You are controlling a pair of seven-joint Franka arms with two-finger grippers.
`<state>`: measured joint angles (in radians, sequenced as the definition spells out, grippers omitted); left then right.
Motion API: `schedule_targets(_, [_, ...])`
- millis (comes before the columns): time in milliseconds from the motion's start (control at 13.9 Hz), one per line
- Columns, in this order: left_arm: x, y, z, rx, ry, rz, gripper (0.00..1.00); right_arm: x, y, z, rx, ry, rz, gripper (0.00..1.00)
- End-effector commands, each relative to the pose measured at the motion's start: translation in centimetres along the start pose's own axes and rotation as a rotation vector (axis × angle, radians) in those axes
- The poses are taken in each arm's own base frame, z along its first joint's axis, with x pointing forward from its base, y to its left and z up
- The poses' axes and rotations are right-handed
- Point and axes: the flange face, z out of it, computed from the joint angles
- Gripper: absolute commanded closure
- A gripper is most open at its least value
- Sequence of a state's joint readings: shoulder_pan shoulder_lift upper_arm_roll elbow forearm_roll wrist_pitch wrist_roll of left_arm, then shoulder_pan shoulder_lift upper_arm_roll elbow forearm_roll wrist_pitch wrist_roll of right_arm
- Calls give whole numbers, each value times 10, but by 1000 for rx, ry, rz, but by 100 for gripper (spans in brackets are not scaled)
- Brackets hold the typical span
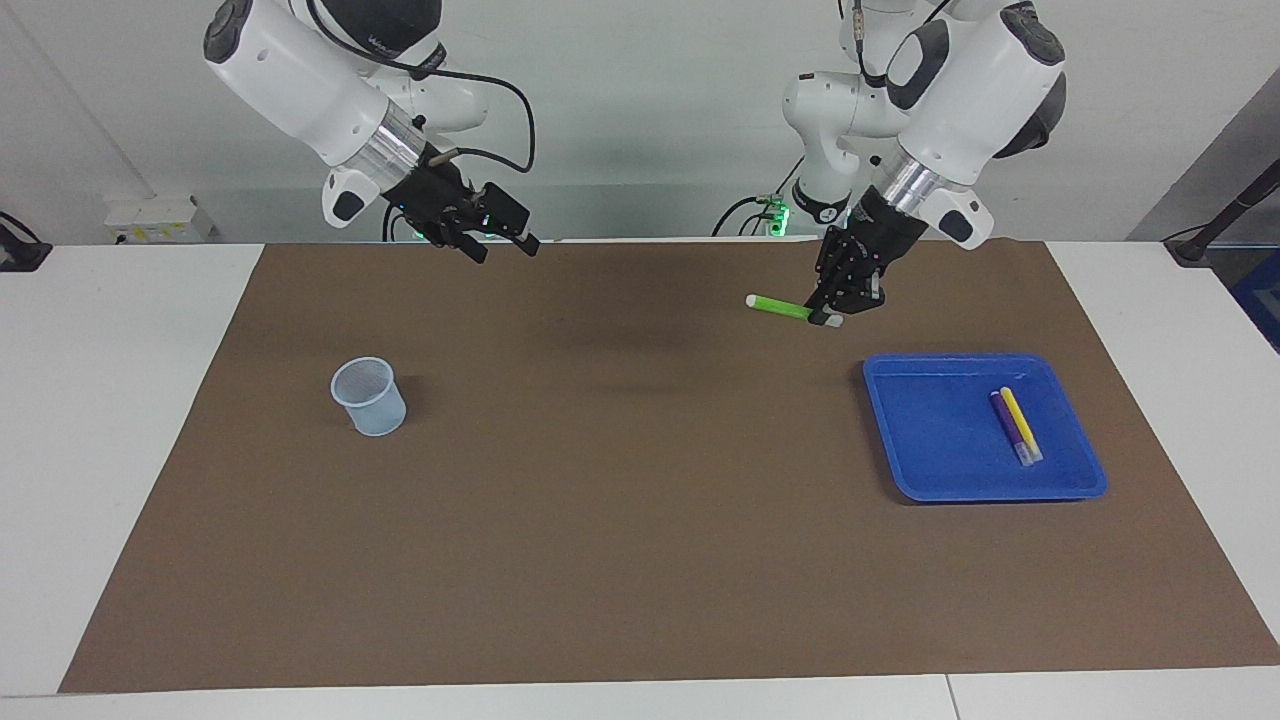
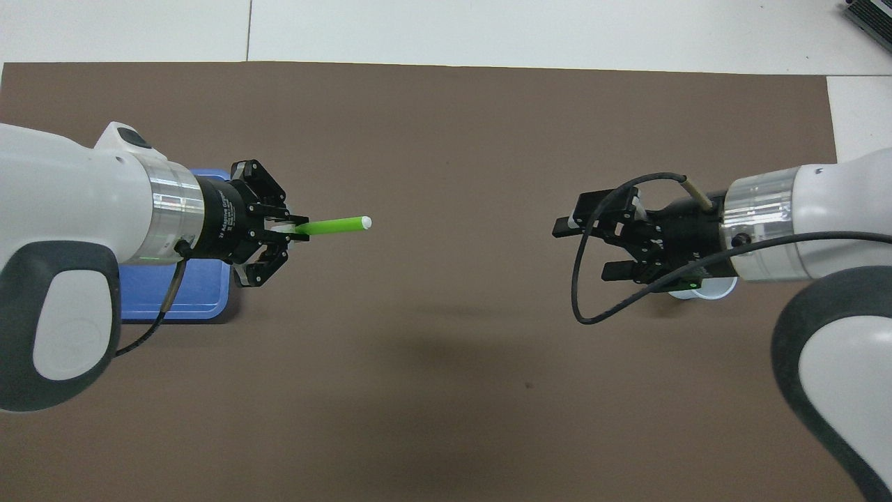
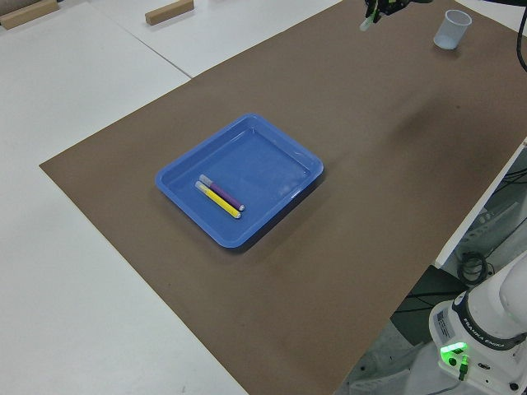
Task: Transfer and insert pens with both arms
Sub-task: 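Carry the green pen toward center while the right gripper approaches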
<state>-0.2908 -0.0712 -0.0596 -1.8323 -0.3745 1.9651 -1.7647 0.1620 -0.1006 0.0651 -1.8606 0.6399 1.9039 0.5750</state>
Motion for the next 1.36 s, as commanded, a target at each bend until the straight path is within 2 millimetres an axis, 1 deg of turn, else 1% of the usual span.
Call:
schedule_targets(0, [-7, -14, 2, -7, -18, -34, 100, -25, -11, 20, 74, 34, 90, 0])
schedule_targets(72, [-9, -16, 1, -6, -19, -32, 100, -27, -17, 24, 94, 47, 120, 0])
schedule_targets(144, [-15, -22, 4, 3, -20, -24, 100, -33, -24, 30, 110, 47, 147, 0])
schedule_targets(287, [-16, -28, 4, -3, -30, -32, 100, -43, -38, 37, 153, 63, 182, 0])
schedule_targets(431, [-19, -35, 2, -4, -40, -29, 100, -51, -54, 53, 202, 90, 245, 0])
schedule_targets(575, [-20, -38, -1, -5, -51, -46, 100, -65, -69, 67, 240, 100, 303, 0])
schedule_targets(790, [-20, -39, 0, -9, -52, -56, 100, -86, -80, 81, 237, 81, 282, 0])
schedule_targets(1006, [-20, -41, 1, -8, -51, -65, 100, -97, -84, 88, 231, 68, 265, 0])
schedule_targets(1149, [-20, -41, 1, -8, -51, -66, 100, -108, -88, 94, 223, 55, 250, 0])
schedule_targets(1221, [-20, -41, 1, -6, -52, -67, 100, -116, -90, 101, 217, 44, 241, 0])
schedule_targets(1293, [-20, -42, 0, -9, -52, -65, 100, -118, -92, 111, 211, 43, 232, 0])
